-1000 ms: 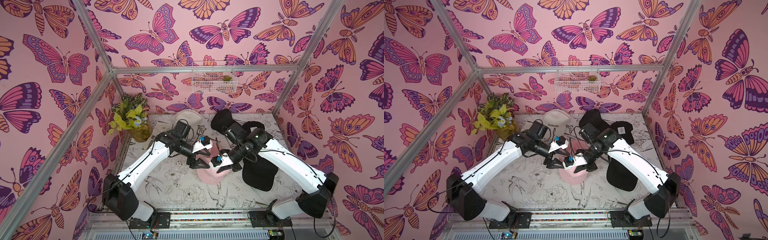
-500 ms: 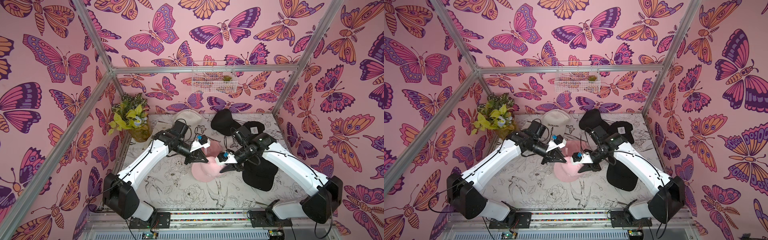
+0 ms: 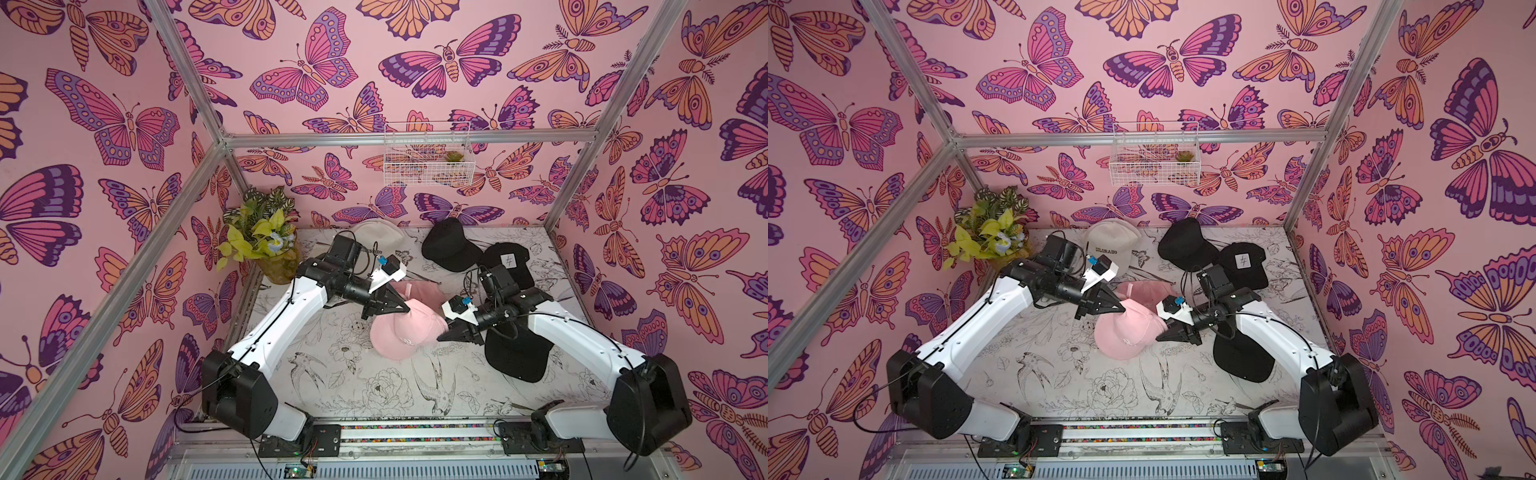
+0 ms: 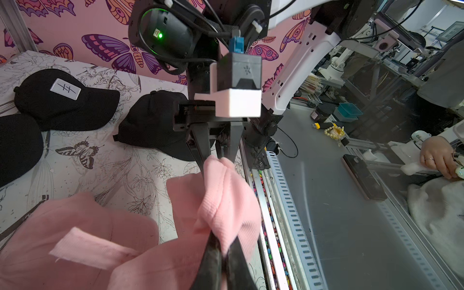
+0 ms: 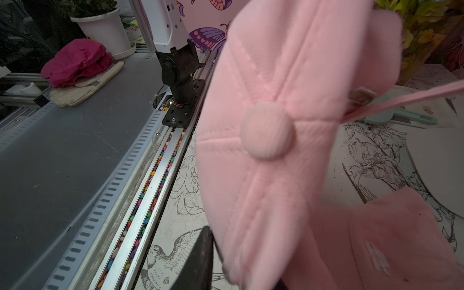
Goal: Stack the baseball caps by color
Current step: Place the baseball cap on the baseball cap.
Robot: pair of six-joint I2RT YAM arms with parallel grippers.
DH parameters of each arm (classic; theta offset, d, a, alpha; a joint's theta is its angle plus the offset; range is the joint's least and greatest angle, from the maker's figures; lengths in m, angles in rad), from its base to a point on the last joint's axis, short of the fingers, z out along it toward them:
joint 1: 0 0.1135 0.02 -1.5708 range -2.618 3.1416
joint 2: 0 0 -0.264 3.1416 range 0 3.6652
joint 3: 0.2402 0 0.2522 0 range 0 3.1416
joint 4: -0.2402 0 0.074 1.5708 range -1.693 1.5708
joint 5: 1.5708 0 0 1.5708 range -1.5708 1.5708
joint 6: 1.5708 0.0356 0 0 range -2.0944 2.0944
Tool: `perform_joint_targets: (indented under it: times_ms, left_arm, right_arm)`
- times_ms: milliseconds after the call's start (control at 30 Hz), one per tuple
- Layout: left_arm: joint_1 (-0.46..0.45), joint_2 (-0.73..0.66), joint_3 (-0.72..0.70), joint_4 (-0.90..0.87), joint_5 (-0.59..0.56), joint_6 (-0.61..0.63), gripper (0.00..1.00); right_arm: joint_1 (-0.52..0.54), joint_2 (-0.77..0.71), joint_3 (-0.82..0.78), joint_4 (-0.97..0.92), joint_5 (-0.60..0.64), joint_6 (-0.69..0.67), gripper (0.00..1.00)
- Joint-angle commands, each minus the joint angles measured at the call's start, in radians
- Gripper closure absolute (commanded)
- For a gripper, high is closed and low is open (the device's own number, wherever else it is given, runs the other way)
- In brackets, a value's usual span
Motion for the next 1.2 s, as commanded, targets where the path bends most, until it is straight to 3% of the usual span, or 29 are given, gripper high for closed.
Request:
perform_joint_targets:
  times_ms: [0,100,200,233,400,533,600,800,1033,1167]
  left_arm:
    - [0.024,-0.030,-0.019,0.026,0.065,-0.020,1.00]
    - [0.039,-0.024,-0.023,0.032,0.071,-0.026,1.00]
    - [0.044,-0.013,-0.034,0.077,0.032,-0.072,1.00]
    - [0.044,-0.007,-0.046,0.125,-0.010,-0.119,1.00]
    - [0.046,0.038,-0.130,0.461,-0.285,-0.448,1.00]
    - [0.051,0.105,-0.115,0.546,-0.338,-0.575,1.00]
    - [0.054,0.145,-0.080,0.548,-0.363,-0.620,1.00]
    - [0.080,0.230,0.003,0.545,-0.379,-0.681,1.00]
    - [0.094,0.287,0.042,0.524,-0.349,-0.674,1.00]
    - [0.097,0.315,0.042,0.525,-0.357,-0.653,1.00]
  right_arm:
    - [-0.034,0.034,0.022,-0.053,-0.096,-0.037,0.78]
    - [-0.049,0.064,0.058,-0.152,-0.109,-0.111,0.83]
    - [-0.062,0.081,0.094,-0.208,-0.115,-0.131,0.94]
    - [-0.074,0.084,0.114,-0.201,-0.111,-0.087,1.00]
    - [-0.120,0.127,0.244,-0.158,0.020,0.225,1.00]
    - [-0.122,0.182,0.320,-0.103,0.237,0.408,1.00]
    - [-0.123,0.202,0.361,-0.089,0.286,0.485,1.00]
    - [-0.129,0.314,0.462,-0.100,0.316,0.608,1.00]
    - [-0.139,0.403,0.514,-0.130,0.288,0.645,1.00]
    - [-0.141,0.438,0.517,-0.071,0.349,0.734,1.00]
